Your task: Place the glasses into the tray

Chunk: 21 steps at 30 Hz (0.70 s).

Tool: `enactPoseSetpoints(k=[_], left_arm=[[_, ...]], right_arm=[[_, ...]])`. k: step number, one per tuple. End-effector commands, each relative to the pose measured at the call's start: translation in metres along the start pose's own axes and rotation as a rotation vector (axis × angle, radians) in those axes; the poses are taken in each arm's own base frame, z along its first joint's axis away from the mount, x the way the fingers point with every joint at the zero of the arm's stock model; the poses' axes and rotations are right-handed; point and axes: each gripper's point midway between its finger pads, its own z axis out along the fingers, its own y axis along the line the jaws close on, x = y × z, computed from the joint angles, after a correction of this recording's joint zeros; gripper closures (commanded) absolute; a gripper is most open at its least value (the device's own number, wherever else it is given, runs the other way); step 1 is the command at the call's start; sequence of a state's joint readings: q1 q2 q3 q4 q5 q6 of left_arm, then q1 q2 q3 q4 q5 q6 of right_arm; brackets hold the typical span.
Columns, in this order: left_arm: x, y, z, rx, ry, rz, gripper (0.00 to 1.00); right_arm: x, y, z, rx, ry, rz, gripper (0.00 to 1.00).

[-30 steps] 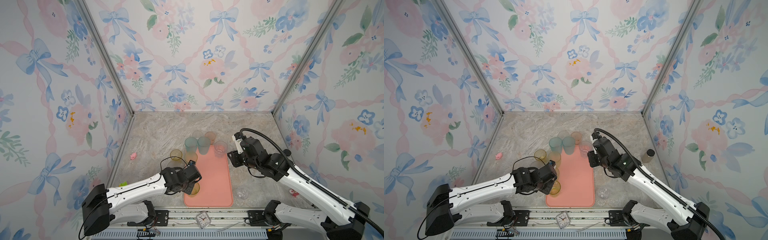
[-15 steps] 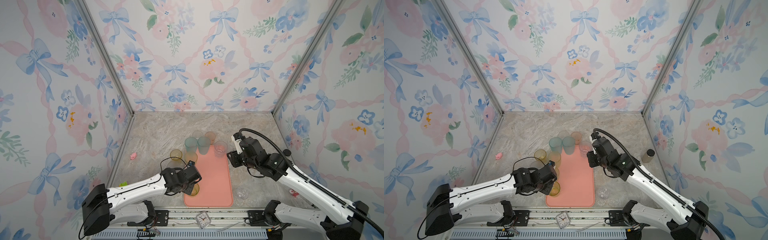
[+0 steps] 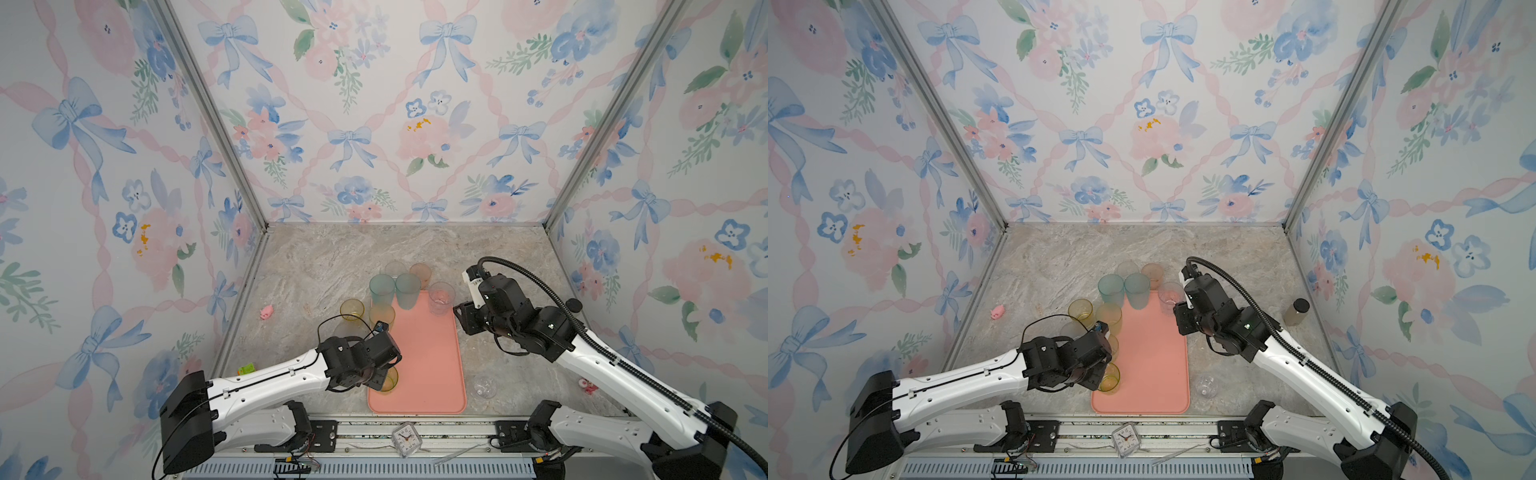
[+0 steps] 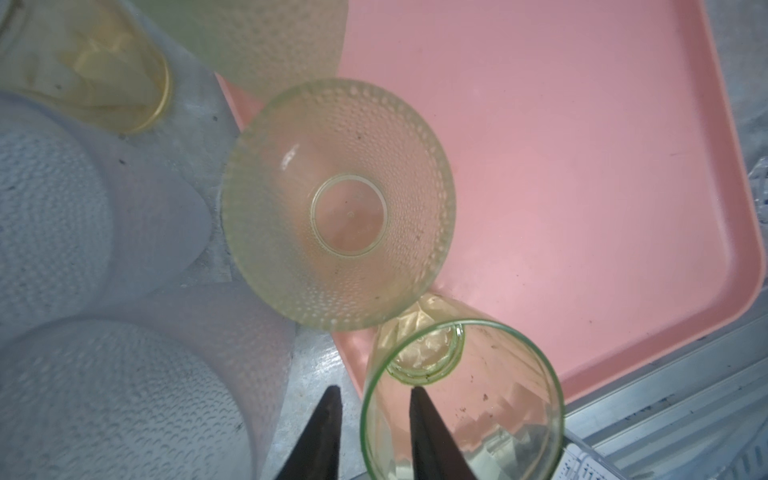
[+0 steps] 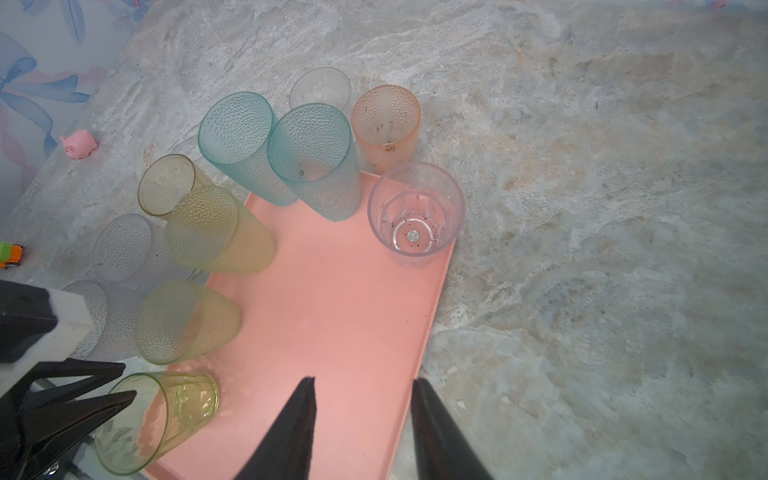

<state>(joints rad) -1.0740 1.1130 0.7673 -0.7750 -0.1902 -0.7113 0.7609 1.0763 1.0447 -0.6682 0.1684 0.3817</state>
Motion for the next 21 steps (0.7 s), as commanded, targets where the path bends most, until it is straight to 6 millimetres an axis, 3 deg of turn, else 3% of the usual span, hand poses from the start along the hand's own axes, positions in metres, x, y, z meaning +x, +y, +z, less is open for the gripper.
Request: enactPoseSetpoints(k=[1,4,8,11,15,21], left_arm=[[-0.004,-0.003,-0.012,0.031,-0.037,0.006,0.68],[-0.022,-0.01,-0.034,0.082,-0.117,0.005,0.71],[-0.058,-0.012,-0.079,0.115,-0.295,0.001,0.79],[-0.084,0.006,-0.108,0.044,-0.44,-0.021,0.79],[-0.113,0.032,-0.133,-0.08,-0.573,-0.075,0.79],[-0.144,0.059,-0.148,-0.176,-0.701,-0.122,0.77]], right_arm=[[0.002,0.002,0.004,-0.002,0.011,-0.012,0.58],[0.001,0.002,0.005,-0.001,0.012,-0.016,0.57],[0.0,0.004,0.006,-0.004,0.014,-0.018,0.57],[0.0,0.004,0.008,-0.006,0.015,-0.018,0.57],[-0.001,0.007,0.009,-0.017,0.028,-0.026,0.57],[-0.004,0.001,0.009,0.016,0.033,-0.045,0.57]])
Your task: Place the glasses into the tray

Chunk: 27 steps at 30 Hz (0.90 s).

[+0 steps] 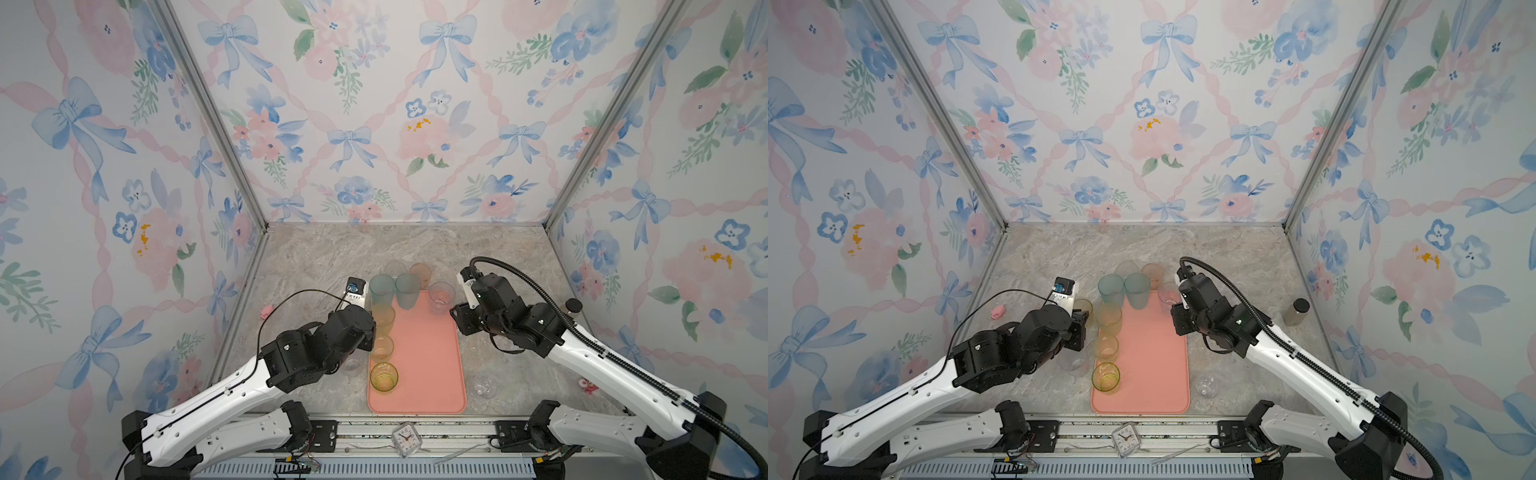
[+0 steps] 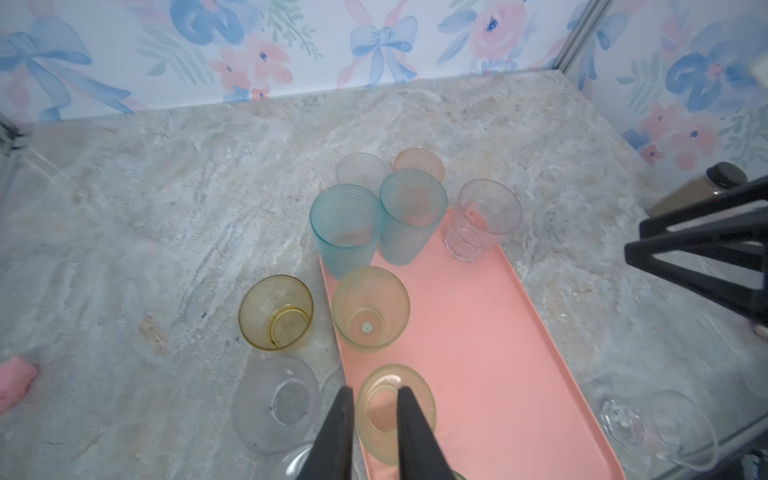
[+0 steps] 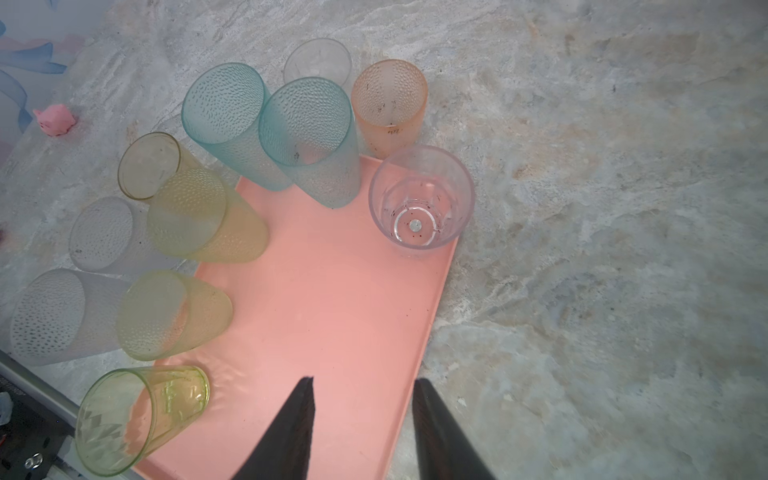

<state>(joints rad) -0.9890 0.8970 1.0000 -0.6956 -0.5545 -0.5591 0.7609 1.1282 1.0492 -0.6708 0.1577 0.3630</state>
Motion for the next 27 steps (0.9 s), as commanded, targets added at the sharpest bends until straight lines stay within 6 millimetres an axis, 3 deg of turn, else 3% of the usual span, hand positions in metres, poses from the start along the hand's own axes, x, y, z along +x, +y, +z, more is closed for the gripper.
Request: enactPoseSetpoints(k=[1,10,15,21,27], left_arm=[[-0.027,0.022,0.005,-0.095,-0.099,0.003,0.76],[-0.023,0.06,0.039,-0.118,-0.084,-0.087,0.72],[-0.022,0.064,0.047,-0.117,-0.092,-0.102,0.69],[-0.018,0.068,0.059,-0.123,-0.084,-0.113,0.66],[-0.011,0.071,0.07,-0.13,-0.057,-0.116,0.66]], right_arm=[[-0.013,-0.004,-0.004,0.023,-0.011,-0.017,0.57],[-0.057,-0.032,0.017,0.059,0.025,0.028,0.62],[-0.078,-0.035,0.048,0.038,0.09,0.004,0.62],[-0.08,-0.04,0.099,0.064,0.222,-0.048,0.63],[-0.084,-0.043,0.137,0.083,0.266,-0.063,0.64]])
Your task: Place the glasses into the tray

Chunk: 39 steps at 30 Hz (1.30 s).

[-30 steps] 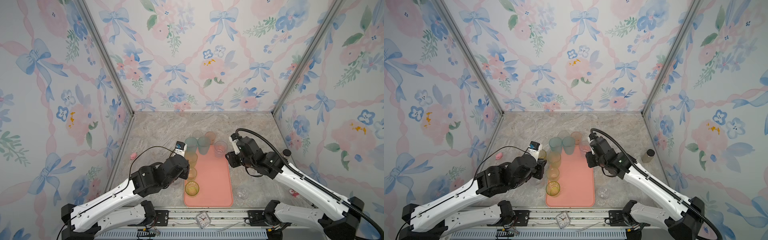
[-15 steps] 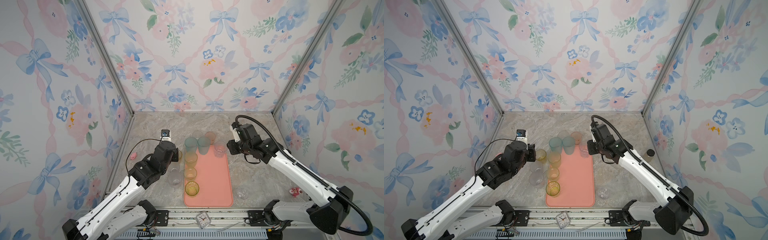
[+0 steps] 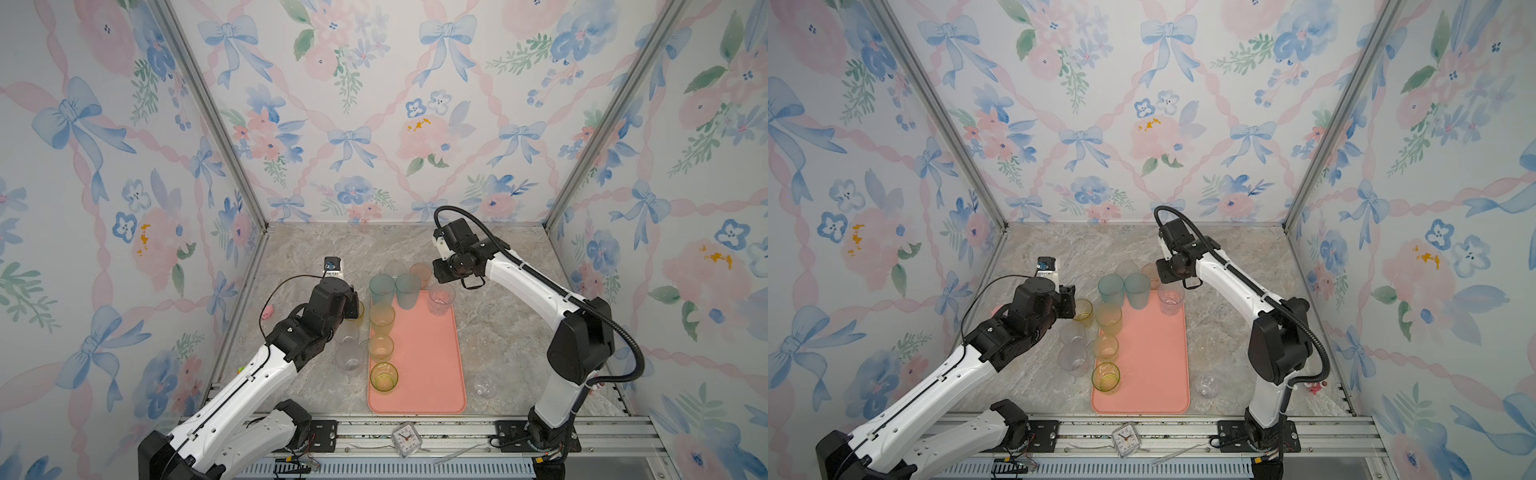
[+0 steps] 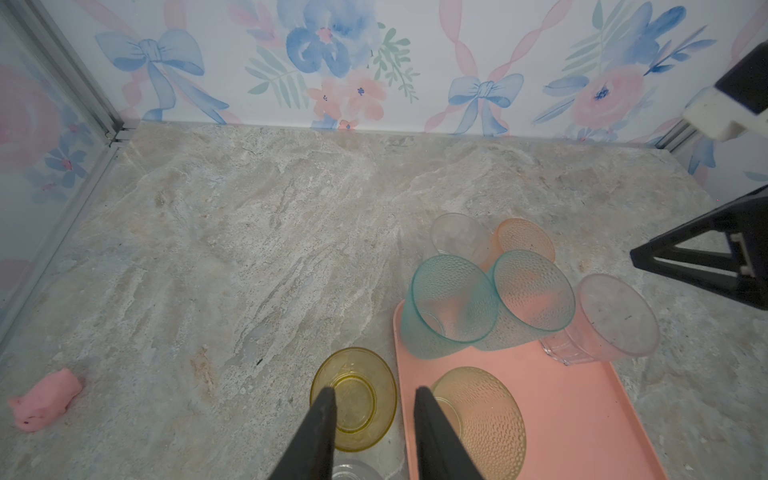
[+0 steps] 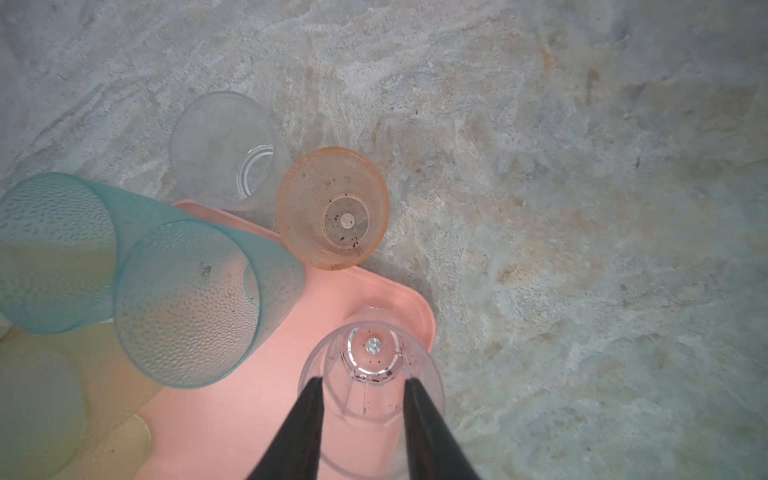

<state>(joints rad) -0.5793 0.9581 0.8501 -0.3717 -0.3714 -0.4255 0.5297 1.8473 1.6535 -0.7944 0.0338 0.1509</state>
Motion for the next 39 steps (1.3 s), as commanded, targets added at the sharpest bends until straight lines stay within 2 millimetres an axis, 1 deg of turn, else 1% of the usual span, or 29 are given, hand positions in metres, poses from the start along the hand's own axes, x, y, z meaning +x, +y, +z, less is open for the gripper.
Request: enactPoseSetpoints(k=[1,5,11,20,31,39], left_arm=[[0.004,0.0,0.007,0.011,0.005,0.011,0.66],[0.005,0.002,0.009,0.011,0.008,0.008,0.65],[0.009,0.007,0.012,-0.001,0.019,0.004,0.64],[0.012,0.011,0.017,-0.001,0.03,0.002,0.64],[0.01,0.015,0.018,-0.002,0.03,0.001,0.63],[0.011,0.017,0.019,-0.002,0.033,0.0,0.63]], right_arm=[[-0.005,-0.006,0.007,0.01,0.027,-0.017,0.64],[-0.011,-0.008,0.024,0.012,0.044,-0.012,0.65],[-0.02,-0.014,0.044,0.013,0.054,0.004,0.67],[-0.027,-0.011,0.063,-0.006,0.078,0.004,0.71],[-0.032,-0.013,0.081,0.005,0.095,0.004,0.71],[-0.031,-0.016,0.097,0.026,0.123,0.0,0.73]])
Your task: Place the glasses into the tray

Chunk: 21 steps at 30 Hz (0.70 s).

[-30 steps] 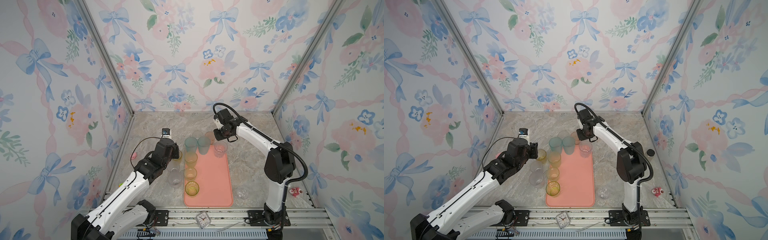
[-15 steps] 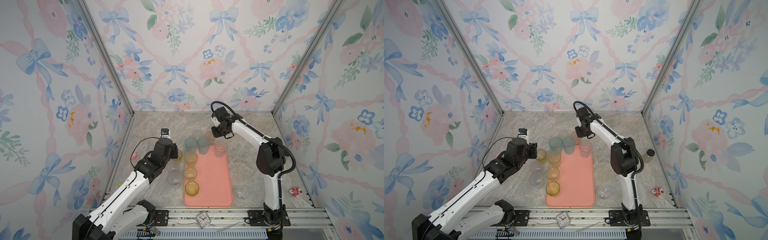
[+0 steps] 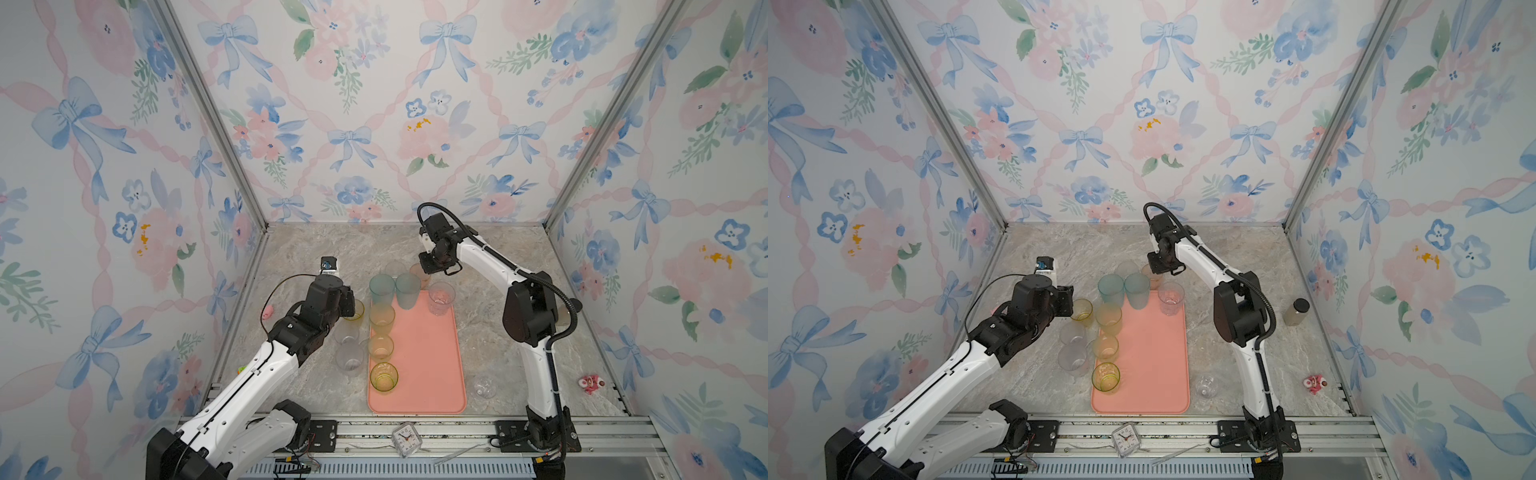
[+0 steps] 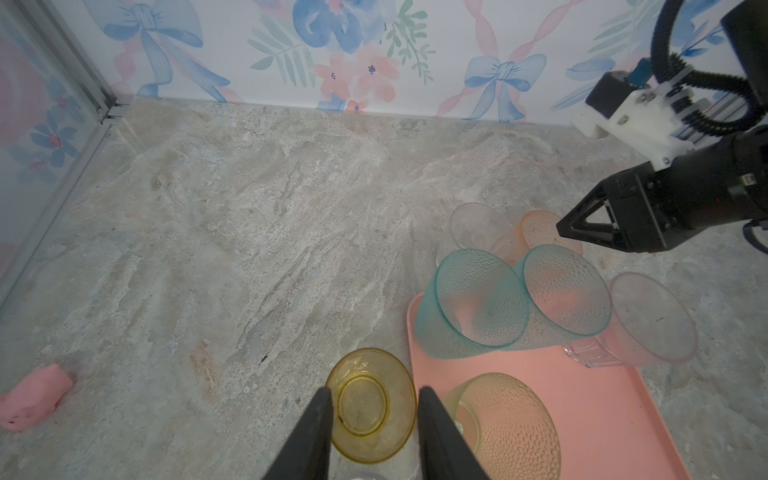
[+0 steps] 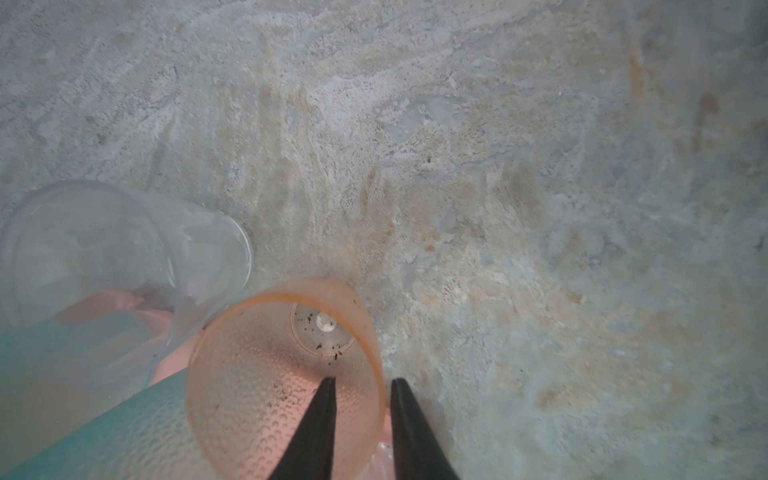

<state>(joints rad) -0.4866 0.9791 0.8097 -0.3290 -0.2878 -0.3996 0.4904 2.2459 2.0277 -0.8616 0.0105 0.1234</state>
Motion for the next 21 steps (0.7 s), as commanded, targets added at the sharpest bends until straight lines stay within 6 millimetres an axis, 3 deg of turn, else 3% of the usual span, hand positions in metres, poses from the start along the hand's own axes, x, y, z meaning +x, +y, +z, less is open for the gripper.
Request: enactPoseSetpoints(k=[1,12,21], left_arm=[[0.002,0.001,0.003,0.004,0.002,0.016,0.63],[0.004,0.002,0.008,0.003,0.014,0.016,0.63],[0.007,0.0,0.014,0.009,0.031,0.02,0.64]], right_arm=[[0.004,-0.007,0.008,0.02,0.035,-0.005,0.74],[0.006,-0.012,0.017,0.048,0.052,-0.015,0.77],[0.002,-0.014,0.011,0.059,0.033,-0.018,0.77]])
